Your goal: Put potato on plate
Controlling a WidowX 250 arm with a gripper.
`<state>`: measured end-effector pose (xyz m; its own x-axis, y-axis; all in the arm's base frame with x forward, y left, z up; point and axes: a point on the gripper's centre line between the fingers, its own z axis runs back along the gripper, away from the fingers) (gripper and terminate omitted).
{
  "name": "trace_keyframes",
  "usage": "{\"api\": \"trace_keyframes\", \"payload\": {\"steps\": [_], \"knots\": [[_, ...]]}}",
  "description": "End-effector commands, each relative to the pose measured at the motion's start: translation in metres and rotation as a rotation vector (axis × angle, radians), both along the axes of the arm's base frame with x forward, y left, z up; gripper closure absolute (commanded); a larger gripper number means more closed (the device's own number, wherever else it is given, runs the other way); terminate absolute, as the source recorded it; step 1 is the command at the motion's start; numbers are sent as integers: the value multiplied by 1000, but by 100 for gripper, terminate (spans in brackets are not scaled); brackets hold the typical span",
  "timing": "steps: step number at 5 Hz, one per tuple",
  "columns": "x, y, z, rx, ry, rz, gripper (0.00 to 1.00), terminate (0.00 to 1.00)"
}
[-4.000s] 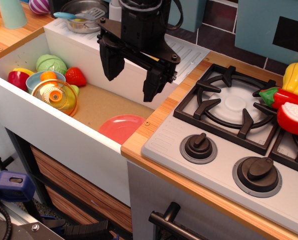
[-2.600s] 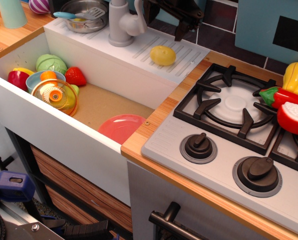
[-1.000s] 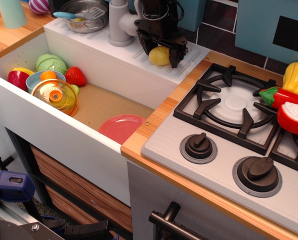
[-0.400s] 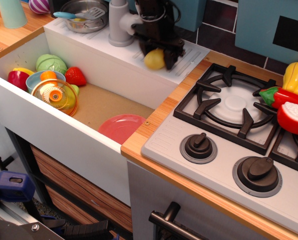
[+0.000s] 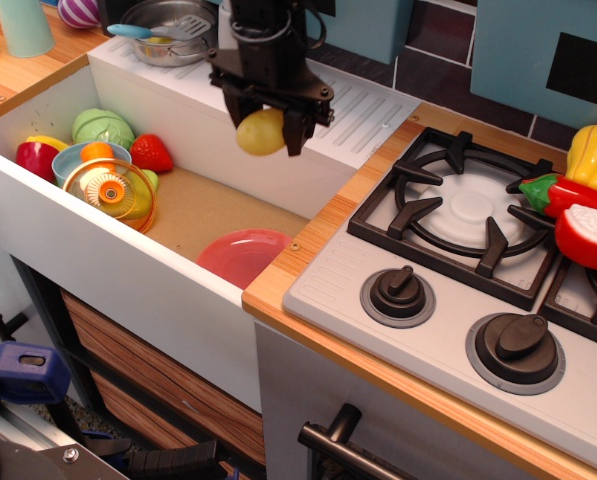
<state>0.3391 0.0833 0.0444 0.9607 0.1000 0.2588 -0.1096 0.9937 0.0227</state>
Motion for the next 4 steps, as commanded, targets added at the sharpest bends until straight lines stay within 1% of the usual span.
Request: {"api": "trace_keyframes", "payload": {"steps": [1, 2, 3, 4], "knots": [[-10, 6, -4, -43, -30, -6, 100, 0], [-11, 6, -18, -63, -34, -12, 100, 0], [-11, 8, -32, -101, 36, -66, 100, 0], [-8, 10, -43, -122, 35, -67, 100, 0]]}}
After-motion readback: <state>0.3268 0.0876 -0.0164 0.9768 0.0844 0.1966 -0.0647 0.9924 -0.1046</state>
